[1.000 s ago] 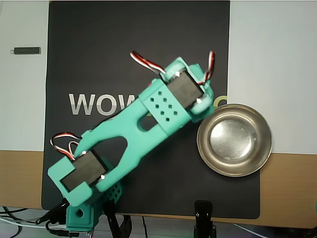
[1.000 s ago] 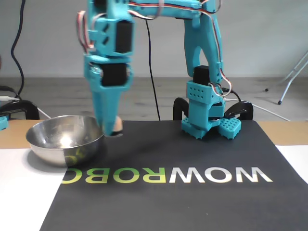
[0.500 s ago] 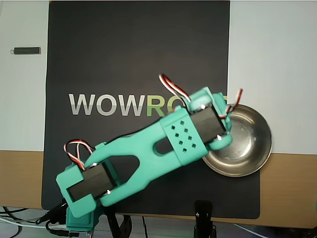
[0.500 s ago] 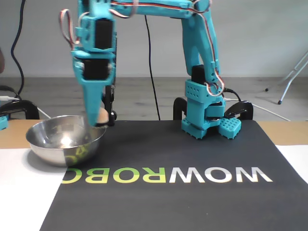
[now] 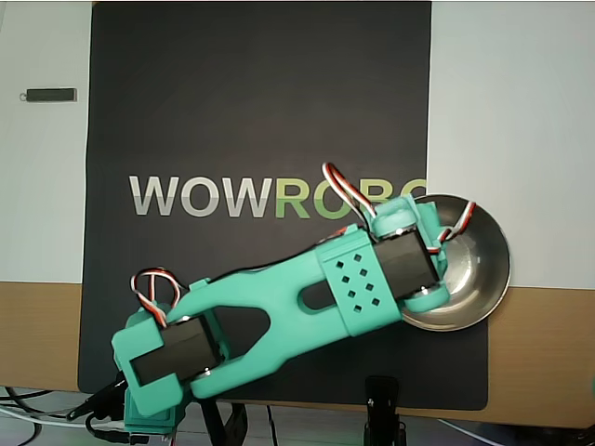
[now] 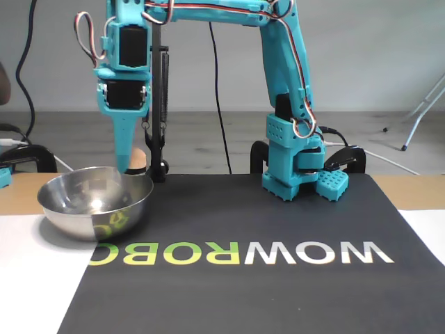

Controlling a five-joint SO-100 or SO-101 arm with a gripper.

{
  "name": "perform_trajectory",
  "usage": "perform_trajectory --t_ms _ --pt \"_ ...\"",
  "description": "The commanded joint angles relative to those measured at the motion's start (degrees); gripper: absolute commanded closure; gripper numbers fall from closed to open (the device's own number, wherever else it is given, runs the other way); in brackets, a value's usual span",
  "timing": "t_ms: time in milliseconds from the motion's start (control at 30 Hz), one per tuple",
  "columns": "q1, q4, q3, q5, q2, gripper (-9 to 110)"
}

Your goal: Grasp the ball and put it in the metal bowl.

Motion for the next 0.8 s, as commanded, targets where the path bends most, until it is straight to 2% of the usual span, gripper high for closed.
perform_trajectory --t_ms 0,300,767 --pt "0.97 0.18 -5.45 0.09 -2.11 74" --pt "3.08 0.09 -15.56 2.9 -12.04 74" --pt "2.64 0.09 -18.54 45.0 -15.47 73"
